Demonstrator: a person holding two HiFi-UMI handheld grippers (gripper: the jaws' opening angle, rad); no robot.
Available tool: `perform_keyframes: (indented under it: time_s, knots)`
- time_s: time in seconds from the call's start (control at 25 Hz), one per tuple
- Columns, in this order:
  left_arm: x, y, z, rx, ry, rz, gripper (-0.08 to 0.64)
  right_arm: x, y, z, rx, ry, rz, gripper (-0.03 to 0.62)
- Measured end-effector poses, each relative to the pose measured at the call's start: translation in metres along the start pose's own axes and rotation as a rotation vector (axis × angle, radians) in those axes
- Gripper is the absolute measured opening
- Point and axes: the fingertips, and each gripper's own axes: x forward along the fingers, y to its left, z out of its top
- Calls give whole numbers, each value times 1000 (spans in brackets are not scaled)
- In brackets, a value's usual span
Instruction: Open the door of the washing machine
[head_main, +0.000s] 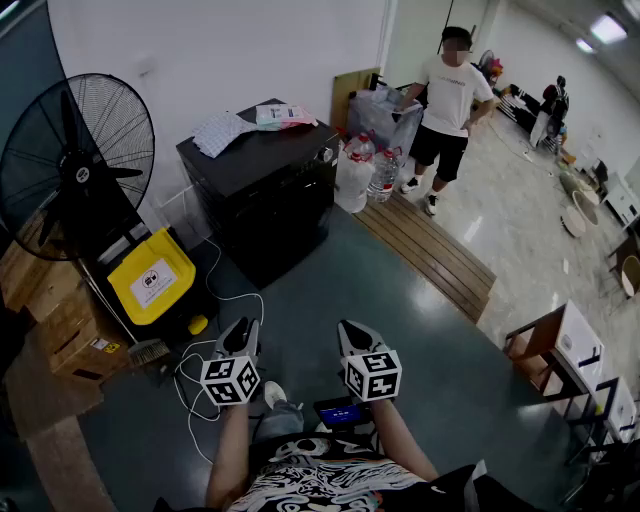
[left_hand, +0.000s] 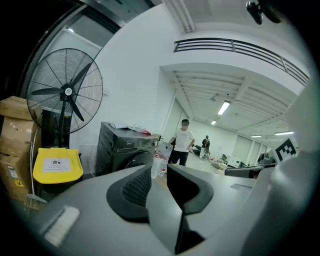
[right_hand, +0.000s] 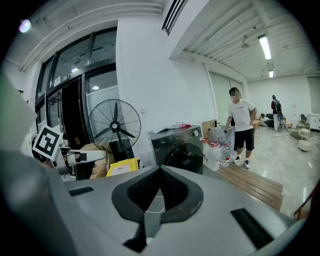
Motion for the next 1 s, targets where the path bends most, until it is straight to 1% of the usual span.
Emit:
perform_keyframes:
  time_s: [0.12,0.28,0.36,0.44,0.52,0.6,0.64,0.68,0.84,0.92,1.0]
  knots:
    - [-1,-7,4,8,-6,-5,97,-3,-2,2,-2,0,1,2]
    - [2,-12,5,-1,-13,-7,97,-4,-8,-2,-5,7,5,2]
    - [6,-14,5,2,-11,-6,97,-4,-11,-3,7,14,11,2]
    - [11,-19,7,19,-7,-10,103,-3,-19,-3,33,18,4,3]
    - [19,-23,6,45,6,-18,133,1,-29,-5,47,24,-12,5]
    - [31,-23,4,68,22,-19,137,9,-36,-7,55,40,-11,8]
    - [38,-21,3,73,31,-19,137,15,-39,-8,60,51,-5,72]
    - [46,-17,3,74,39,-18,138,22,-41,-7,64,60,0,101]
    - [90,5,2,82,72,-16,138,61,-57,-1,70,78,-16,102]
    - [122,25,1,102,94,-14,138,91,-66,4,71,88,-24,115]
    - [162,53,-3,125,119,-18,138,132,-75,10,51,85,-41,112]
